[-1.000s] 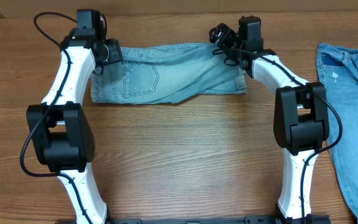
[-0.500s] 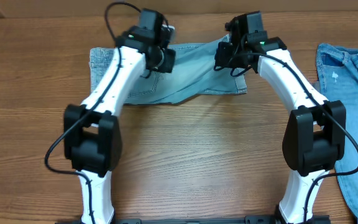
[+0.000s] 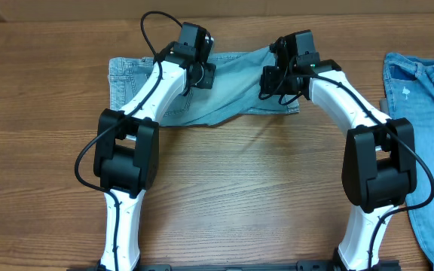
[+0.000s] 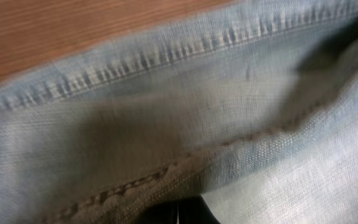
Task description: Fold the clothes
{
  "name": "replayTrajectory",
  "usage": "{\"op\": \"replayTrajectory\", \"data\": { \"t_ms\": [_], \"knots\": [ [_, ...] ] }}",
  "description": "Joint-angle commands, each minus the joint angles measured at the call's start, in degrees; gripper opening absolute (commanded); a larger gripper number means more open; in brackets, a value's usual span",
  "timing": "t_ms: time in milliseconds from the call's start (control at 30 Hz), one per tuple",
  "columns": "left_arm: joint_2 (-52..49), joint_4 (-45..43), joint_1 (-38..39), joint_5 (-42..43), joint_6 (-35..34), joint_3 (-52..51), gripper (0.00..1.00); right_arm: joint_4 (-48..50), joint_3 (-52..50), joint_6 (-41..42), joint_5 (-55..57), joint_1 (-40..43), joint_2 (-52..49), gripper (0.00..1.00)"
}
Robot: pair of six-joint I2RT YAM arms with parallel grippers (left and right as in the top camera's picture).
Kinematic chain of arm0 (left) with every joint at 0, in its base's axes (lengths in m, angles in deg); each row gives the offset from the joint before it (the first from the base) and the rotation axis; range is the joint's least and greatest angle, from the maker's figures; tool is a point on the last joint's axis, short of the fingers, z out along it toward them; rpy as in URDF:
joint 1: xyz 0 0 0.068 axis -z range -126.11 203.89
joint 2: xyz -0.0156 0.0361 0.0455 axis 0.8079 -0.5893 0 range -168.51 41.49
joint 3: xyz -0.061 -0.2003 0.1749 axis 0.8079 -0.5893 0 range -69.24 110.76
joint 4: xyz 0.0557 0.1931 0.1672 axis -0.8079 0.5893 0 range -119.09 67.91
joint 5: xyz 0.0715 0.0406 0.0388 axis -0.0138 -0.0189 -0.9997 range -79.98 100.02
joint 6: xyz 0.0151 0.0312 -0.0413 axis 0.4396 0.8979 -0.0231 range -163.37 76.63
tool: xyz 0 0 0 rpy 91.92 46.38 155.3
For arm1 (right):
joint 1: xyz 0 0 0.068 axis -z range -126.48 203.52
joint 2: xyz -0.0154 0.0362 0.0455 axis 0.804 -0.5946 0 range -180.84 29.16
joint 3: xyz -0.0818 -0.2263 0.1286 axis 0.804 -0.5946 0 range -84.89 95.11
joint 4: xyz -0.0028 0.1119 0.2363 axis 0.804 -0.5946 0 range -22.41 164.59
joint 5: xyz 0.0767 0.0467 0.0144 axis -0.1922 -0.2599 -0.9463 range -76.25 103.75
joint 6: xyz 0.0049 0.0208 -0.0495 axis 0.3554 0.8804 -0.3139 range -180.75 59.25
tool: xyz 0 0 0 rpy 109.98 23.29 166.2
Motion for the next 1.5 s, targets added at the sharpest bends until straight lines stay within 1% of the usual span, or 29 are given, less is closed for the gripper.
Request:
{"op": "replayTrajectory", "data": {
  "t_ms": [0,33,133,267,333,367,433,467,500,533,567,600,633,667,700,767,800,833,900,933,1000,1133,1333,1367,1400,1467],
  "knots": [
    [-0.94,-6.38,-0.02,-7.91,-1.55,0.85,0.1,0.5,-1.84,-1.4,2.05,0.04,-0.15,0.04],
    [-0.94,-7.78,-0.04,-9.94,-1.57,0.85,0.1,0.59,-2.82,-1.4,2.23,0.04,-0.17,0.04],
    [-0.98,-9.57,-1.18,-10.36,-1.79,0.83,0.08,-0.63,-4.09,-1.4,2.23,0.07,-0.15,0.04],
    [-1.01,-9.35,-3.52,-10.36,-2.19,0.81,0.09,-0.63,-4.09,-1.4,2.56,0.07,-0.15,0.04],
    [-1.03,-8.31,-6.12,-10.29,-2.36,0.79,0.08,-2.1,-4.09,-1.4,4.85,0.07,-0.15,0.04],
    [-1.05,-7.67,-7.26,-9.75,-2.8,0.74,0.08,-2.78,-4.09,-1.4,5.53,0.07,-0.17,0.04],
    [-1.03,-7.21,-9.09,-5.81,-2.75,0.83,0.08,-3.06,-4.22,-1.4,5.75,0.07,-0.17,0.04],
    [-0.22,-5.55,-9.97,-6.16,-2.56,2.1,0.11,-3.06,-4.22,-1.4,5.9,0.07,-0.15,0.04],
    [0.59,-3.61,-10.34,-6.29,-2.49,3.65,0.18,-3.04,-4.22,-1.4,5.9,0.07,-0.17,0.04],
    [1.9,-0.24,-10.67,-6.25,-2.36,6.05,0.35,-3.1,-4.24,-1.4,5.9,0.07,-0.15,0.04],
    [3.23,4.17,-10.88,-6.27,-2.4,8.68,0.45,-3.19,-4.24,-1.4,5.9,0.07,-0.17,0.04],
    [4.55,10.27,-11.47,-6.27,-2.91,12.2,0.49,-3.28,-4.24,-1.4,5.88,0.07,-0.15,0.04],
    [5.42,15.91,-12.44,-6.19,-3.61,15.37,0.55,-3.32,-4.24,-1.4,5.88,0.07,-0.17,0.04],
    [5.73,21.07,-13.81,-5.22,-4.66,18.16,0.66,-3.3,-4.24,-1.4,5.88,0.07,-0.15,0.04],
    [5.73,24.11,-15.26,-3.78,-4.79,19.54,0.71,-3.26,-4.24,-1.4,5.9,0.07,-0.15,0.04],
    [5.57,26.58,-18.32,-1.11,-4.81,19.43,0.74,-3.26,-4.24,-1.4,5.9,0.07,-0.15,0.04],
    [5.35,27.41,-21.99,1.53,-4.81,18.23,0.73,-3.32,-4.24,-1.4,5.9,0.07,-0.15,0.04],
    [5.29,27.3,-24.02,4.04,-4.66,17.46,0.72,-3.3,-4.24,-1.4,5.9,0.07,-0.15,0.04],
    [4.57,27.36,-26.91,8.98,-2.01,17.14,0.73,-3.3,-4.24,-1.4,5.9,0.07,-0.17,0.04],
    [3.74,27.58,-27.93,10.75,0.02,17.14,0.75,-3.3,-4.24,-1.4,5.92,0.07,-0.17,0.04],
    [1.14,27.78,-28.39,10.62,2.29,16.87,0.81,-3.34,-4.24,-1.4,5.92,0.07,-0.15,0.04],
    [-2.69,26.88,-28.41,10.82,2.62,16.87,0.8,-3.34,-4.24,-1.38,6.6,0.07,-0.17,0.04],
    [-6.99,24.85,-28.41,11.87,3.87,16.87,0.7,-4.13,-4.24,-1.4,7.02,0.07,-0.17,0.04],
    [-7.04,24.24,-28.44,13.42,3.85,16.87,0.35,-4.2,-4.24,-1.38,7.02,0.07,-0.17,0.04],
    [-6.93,23.85,-28.57,14.03,3.85,16.98,0.23,-4.2,-4.24,-1.38,6.99,0.07,-0.17,0.04],
    [-6.93,23.82,-28.61,14.12,3.87,17.0,0.23,-4.24,-4.24,-1.38,6.97,0.07,-0.17,0.04]
  ]
}}
